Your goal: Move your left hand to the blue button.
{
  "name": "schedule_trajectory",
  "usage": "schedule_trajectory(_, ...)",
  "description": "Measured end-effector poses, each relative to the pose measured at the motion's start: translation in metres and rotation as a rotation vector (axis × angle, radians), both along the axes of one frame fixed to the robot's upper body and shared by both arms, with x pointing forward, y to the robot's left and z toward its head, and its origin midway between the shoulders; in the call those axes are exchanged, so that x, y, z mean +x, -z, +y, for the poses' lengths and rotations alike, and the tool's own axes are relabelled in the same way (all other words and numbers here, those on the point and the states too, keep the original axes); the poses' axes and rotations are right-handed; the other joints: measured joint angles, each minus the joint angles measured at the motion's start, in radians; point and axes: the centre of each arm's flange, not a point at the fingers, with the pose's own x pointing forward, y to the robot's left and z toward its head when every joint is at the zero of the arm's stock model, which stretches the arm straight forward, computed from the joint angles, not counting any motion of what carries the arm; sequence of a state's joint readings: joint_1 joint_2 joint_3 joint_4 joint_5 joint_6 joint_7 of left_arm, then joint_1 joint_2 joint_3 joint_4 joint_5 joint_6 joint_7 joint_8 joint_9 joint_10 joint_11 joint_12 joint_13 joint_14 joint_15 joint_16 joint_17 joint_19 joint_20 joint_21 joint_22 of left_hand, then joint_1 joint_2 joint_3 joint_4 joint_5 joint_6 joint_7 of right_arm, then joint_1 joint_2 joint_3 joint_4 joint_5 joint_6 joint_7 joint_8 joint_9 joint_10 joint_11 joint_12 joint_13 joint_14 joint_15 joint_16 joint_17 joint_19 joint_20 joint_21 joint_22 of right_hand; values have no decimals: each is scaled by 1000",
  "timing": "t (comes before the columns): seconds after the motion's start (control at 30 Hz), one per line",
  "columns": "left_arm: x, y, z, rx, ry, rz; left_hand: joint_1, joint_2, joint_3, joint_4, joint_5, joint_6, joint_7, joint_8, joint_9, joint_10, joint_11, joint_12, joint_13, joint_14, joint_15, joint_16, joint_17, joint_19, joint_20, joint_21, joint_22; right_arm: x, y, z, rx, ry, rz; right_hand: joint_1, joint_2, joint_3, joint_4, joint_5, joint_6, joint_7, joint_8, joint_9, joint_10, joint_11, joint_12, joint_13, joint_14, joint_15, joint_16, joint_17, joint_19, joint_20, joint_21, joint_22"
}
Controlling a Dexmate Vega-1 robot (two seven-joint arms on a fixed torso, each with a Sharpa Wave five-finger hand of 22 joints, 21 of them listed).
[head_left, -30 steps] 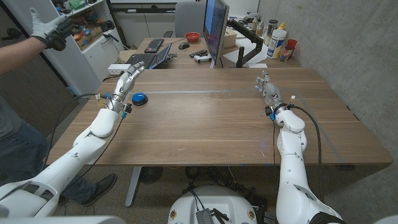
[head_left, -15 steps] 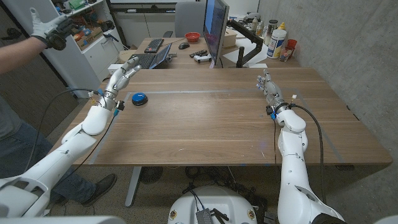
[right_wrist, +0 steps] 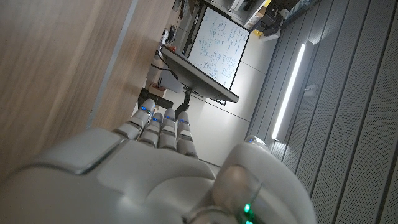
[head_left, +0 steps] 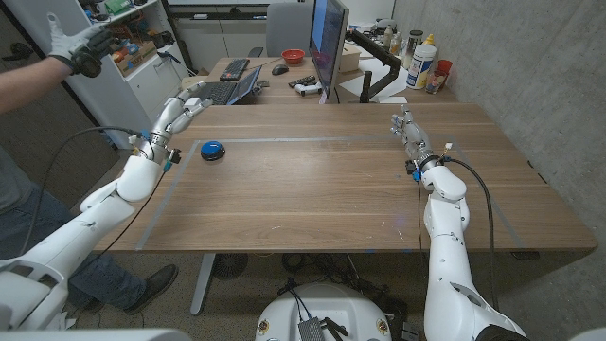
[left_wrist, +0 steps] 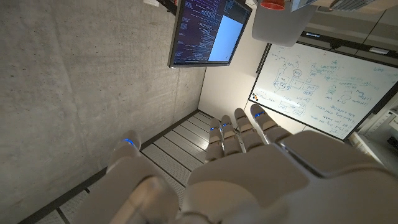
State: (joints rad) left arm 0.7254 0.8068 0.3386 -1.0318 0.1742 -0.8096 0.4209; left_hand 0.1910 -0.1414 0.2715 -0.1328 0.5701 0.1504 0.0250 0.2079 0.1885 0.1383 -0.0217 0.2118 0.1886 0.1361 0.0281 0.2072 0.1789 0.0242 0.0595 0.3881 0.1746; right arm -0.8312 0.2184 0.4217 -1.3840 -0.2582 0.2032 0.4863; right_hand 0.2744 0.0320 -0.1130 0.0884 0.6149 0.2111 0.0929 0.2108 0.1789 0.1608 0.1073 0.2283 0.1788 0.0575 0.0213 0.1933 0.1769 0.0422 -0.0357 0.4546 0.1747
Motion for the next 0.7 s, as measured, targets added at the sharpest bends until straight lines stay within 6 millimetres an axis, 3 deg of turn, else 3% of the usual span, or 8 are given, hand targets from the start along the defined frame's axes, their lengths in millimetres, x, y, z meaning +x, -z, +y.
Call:
schedule_trajectory(0.17,-1,-1,0,51,-37,-33,7,-1,-3,-5,8,4,-4,0,0,0,0,0,0,0,0,0,0,1,7,0,0,1,1,0,0,-1,4,0,0,0,0,0,0,0,0,0,0,0,0,0,0,0,0,0,0,0,-4,0)
schedule_trajectory(0.37,-3,-2,-1,120,-86,-85,28,2,1,-10,8,3,-11,0,0,4,4,0,0,8,8,0,5,27,45,0,0,3,2,-1,0,-2,11,0,0,0,0,0,0,0,0,0,0,0,0,0,0,0,0,0,0,0,-8,0)
schedule_trajectory(0.7,-1,-7,-3,197,-150,-127,40,-2,1,-18,16,15,-15,8,0,20,-1,0,0,23,12,0,5,39,57,-4,0,6,6,-2,2,-8,21,5,5,-1,-1,7,5,-5,0,0,0,0,0,0,2,2,0,0,0,0,-8,0)
